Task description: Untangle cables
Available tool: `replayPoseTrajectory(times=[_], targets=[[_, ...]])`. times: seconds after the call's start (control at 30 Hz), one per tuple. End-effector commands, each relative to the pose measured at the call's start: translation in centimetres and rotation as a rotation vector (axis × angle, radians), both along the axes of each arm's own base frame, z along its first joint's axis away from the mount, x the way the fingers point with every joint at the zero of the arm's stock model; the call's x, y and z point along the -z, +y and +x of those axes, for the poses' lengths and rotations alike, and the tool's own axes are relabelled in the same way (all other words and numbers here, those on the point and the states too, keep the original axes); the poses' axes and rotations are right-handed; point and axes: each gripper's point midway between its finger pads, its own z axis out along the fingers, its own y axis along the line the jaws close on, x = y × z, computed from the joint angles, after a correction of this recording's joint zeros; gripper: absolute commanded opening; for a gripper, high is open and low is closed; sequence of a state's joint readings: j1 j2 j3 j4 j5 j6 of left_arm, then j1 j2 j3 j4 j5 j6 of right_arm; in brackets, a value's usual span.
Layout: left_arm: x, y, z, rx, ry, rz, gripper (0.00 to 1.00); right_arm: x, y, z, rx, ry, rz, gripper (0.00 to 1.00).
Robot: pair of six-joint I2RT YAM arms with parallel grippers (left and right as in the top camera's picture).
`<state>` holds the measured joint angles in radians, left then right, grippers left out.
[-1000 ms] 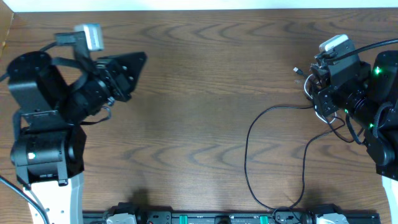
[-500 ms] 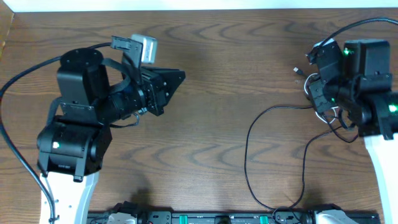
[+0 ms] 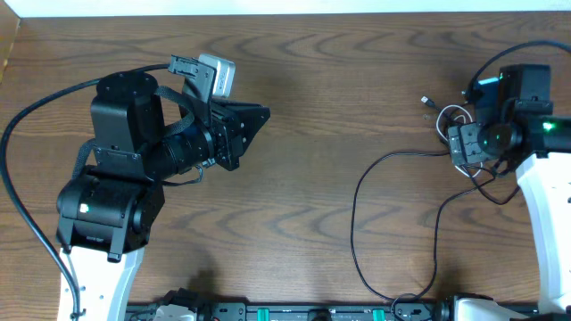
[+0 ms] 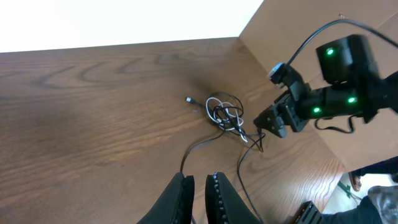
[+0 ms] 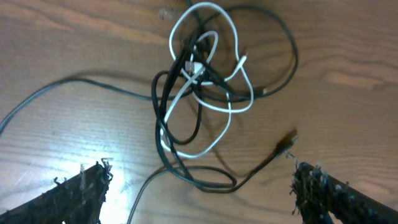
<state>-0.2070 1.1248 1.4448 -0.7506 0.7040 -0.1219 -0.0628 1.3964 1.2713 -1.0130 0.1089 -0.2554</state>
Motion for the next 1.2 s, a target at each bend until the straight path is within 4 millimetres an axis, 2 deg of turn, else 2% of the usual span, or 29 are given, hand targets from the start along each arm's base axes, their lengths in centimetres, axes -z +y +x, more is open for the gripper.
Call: replayPoseTrajectory(times=[0.0,0.1,0.17,0.33,0.37,0.43,0.5,0.57,0.63,0.83,0.93,1.03,1.07,1.17], targets=[[-1.0,-0.1,0.0,0.009,-0.043,0.006,0.13,2.1,0.0,-0.3,0.014,0.014,0.014,0.90],[-1.0,-0.1,0.0,0.009,-0.044,0.006,0.13,3.2,0.1,-0.4,0.023,0.014,0.021,0.86],[-1.0,-0.1,0.0,0.009,-0.044,0.006,0.13,3.7,0.0,-0.4,0.031,0.016,0.023,0.79],[-1.1,-0.1,-0.1,0.007,-0.040,0.001,0.13,6.8,-2.3,-1.2,0.103,0.023,0.017,0.83],[-1.1,0.0,-0.2,0.006,-0.041,0.001,0.13,7.4,-3.4,-1.2,0.134,0.012,-0.001,0.84],[-1.2,0.0,-0.2,0.006,-0.044,0.000,0.13,7.7,-4.1,-1.2,0.155,0.000,-0.001,0.82],[-1.2,0.0,-0.3,0.006,-0.046,0.000,0.13,7.9,-4.5,-1.2,0.176,-0.011,0.004,0.79],[-1.2,0.0,-0.3,0.006,-0.046,0.000,0.13,8.1,-4.8,-1.1,0.201,-0.023,0.011,0.68],[-1.2,0.0,-0.3,0.003,-0.041,-0.004,0.13,8.4,-4.6,-1.1,0.205,-0.028,0.025,0.70],[-1.2,0.0,-0.3,-0.003,-0.029,-0.013,0.13,9.8,-2.3,-0.3,0.126,-0.035,0.138,0.90],[-1.3,0.0,-0.2,-0.004,-0.031,-0.015,0.13,10.2,-1.1,0.0,0.043,-0.025,0.178,0.89],[-1.4,0.0,-0.2,-0.004,-0.038,-0.017,0.13,10.7,-0.9,0.6,0.033,-0.030,0.193,0.81],[-1.4,0.0,-0.2,-0.004,-0.038,-0.017,0.13,11.0,-0.9,0.9,0.036,-0.032,0.196,0.75],[-1.4,0.0,-0.2,-0.004,-0.038,-0.017,0.13,11.9,-1.0,1.0,0.042,-0.013,0.203,0.39]])
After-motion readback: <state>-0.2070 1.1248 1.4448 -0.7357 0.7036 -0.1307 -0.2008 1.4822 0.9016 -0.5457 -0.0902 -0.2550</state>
